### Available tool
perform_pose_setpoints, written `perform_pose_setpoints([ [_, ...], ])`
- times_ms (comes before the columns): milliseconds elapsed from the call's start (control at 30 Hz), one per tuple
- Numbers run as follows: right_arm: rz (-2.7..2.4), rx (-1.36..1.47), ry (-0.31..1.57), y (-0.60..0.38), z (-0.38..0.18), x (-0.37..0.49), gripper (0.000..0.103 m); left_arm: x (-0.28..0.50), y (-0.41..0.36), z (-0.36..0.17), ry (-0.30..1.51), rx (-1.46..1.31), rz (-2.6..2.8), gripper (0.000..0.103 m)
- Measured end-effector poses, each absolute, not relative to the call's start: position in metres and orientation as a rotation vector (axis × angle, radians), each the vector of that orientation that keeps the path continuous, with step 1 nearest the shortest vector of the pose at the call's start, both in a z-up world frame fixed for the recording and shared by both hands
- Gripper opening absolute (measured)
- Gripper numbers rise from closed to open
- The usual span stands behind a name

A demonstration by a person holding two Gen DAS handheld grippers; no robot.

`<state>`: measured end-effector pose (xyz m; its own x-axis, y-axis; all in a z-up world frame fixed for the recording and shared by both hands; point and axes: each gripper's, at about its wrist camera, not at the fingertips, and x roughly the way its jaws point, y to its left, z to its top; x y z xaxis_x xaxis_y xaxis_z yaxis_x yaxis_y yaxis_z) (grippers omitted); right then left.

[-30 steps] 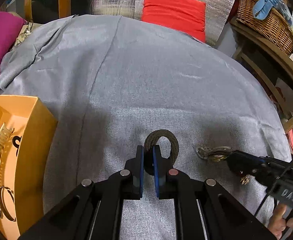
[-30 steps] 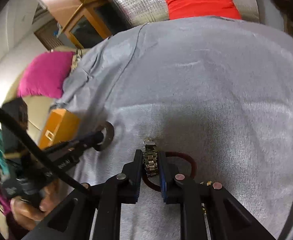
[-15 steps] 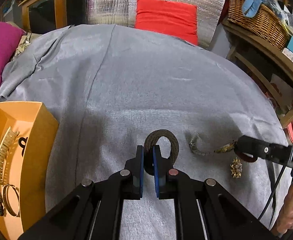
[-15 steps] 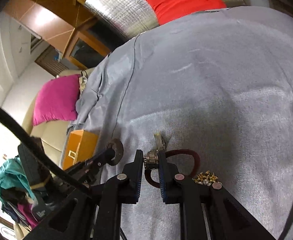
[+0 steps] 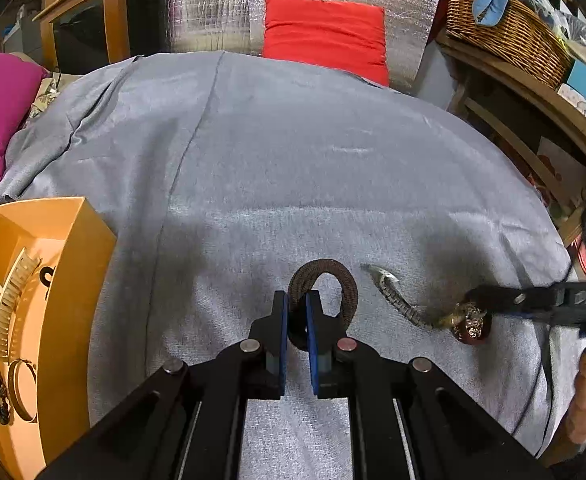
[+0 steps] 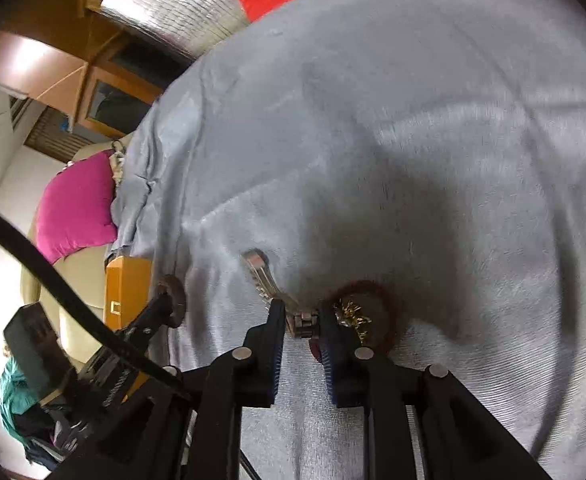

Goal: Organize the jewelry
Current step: 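Grasp the silver watch with the right tool and lift it while the left tool holds the brown hair tie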

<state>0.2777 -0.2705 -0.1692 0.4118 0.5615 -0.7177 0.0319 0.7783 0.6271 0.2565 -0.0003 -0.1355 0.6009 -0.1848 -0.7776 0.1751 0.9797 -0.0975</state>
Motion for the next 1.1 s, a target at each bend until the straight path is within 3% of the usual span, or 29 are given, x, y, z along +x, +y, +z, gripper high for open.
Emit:
perform_pose_setpoints([
  [200, 0.401, 0.558, 0.979, -0.270, -0.143, 0.270, 0.023, 0.258, 0.000, -0.136, 0.906, -0.014, -0.205, 0.009],
  [533, 0.433, 0.303, 1.135, -0.202, -0.178, 0.286, 0.024, 0.259, 0.010, -0.136, 0.914, -0.025, -0.189, 0.009],
  [733, 0.416, 0.164, 1.098, -0.180, -0.184, 0.282, 0.026, 0.260, 0.018, -0.135, 0.915, -0.044, -0.181, 0.009],
  [900, 0.413, 0.083, 1.065, -0.166, -0.183, 0.276, 0.010, 0.258, 0.015, -0.133, 0.910, -0.045, -0.183, 0.009],
  [1100, 0.450, 0.234, 1.069, -0.182, -0.178, 0.279, 0.010, 0.258, 0.020, -0.131, 0.905, -0.062, -0.172, 0.009],
])
